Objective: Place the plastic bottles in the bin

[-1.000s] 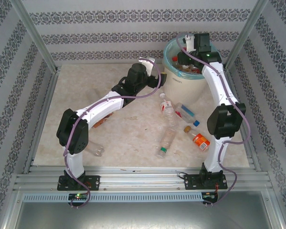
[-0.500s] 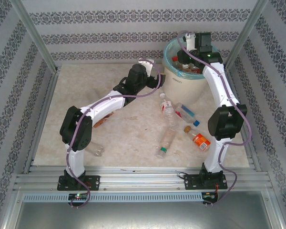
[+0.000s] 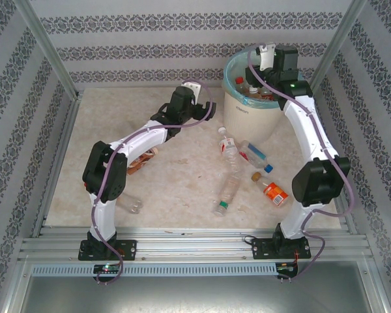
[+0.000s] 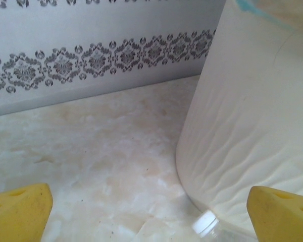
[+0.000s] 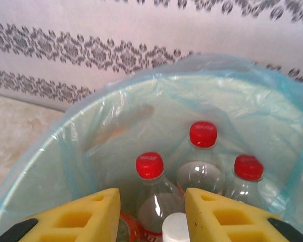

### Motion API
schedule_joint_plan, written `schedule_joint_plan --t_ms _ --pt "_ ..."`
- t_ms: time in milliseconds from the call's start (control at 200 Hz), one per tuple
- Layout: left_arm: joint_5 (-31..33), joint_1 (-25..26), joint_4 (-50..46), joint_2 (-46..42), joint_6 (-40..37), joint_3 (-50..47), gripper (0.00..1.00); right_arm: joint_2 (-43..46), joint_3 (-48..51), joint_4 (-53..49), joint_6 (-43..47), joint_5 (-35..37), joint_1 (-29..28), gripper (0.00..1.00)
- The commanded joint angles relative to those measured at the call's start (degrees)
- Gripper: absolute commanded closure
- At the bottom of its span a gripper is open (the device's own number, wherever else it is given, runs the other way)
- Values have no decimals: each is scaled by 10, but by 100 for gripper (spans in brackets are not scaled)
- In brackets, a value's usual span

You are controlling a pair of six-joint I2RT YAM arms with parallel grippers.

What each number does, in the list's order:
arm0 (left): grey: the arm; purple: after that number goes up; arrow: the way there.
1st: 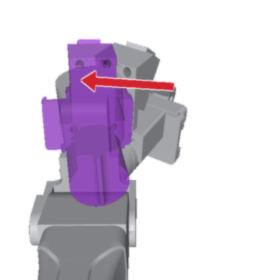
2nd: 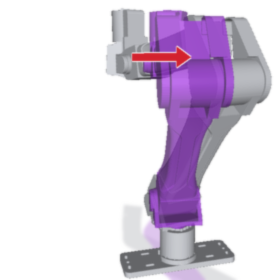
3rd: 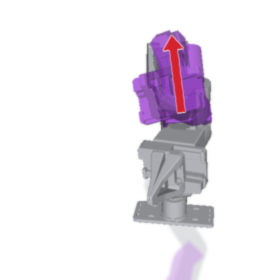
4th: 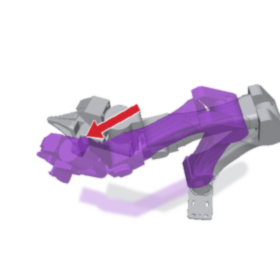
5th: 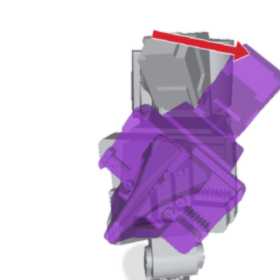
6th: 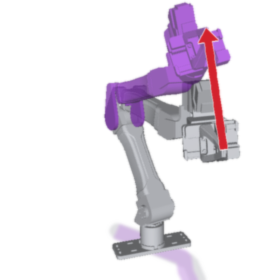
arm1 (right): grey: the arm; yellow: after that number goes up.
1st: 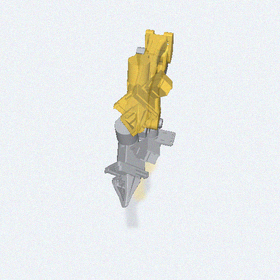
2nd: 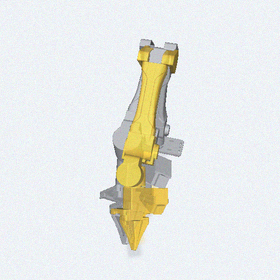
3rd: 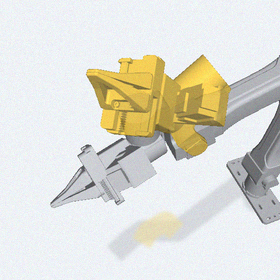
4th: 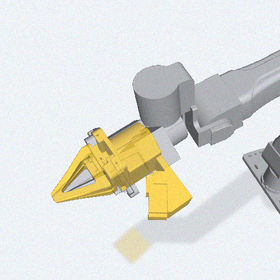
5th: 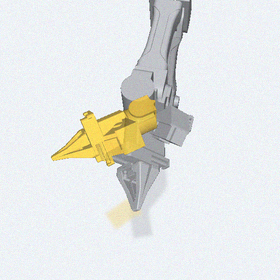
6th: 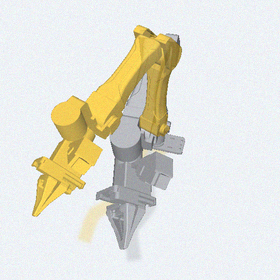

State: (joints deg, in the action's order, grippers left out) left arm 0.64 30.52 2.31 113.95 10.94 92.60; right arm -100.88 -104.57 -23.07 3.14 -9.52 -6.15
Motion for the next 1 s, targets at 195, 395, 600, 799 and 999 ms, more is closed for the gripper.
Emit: schedule_joint_plan --t_ms 195,395,600,799,999 --pt "13 -2 -73 -110 -22 -76 2 93 56 94 -2 40 -33 60" --pt "-10 12 -188 -160 -23 -67 3 163 72 63 -1 60 -65 59" --pt "-49 61 -322 -195 -26 -60 4 241 129 17 -26 61 -88 59" --pt "-76 136 -375 -193 24 -92 5 306 210 -12 -60 67 -126 59" --pt "-93 190 -354 -155 86 -113 6 368 290 -44 -88 95 -153 58"
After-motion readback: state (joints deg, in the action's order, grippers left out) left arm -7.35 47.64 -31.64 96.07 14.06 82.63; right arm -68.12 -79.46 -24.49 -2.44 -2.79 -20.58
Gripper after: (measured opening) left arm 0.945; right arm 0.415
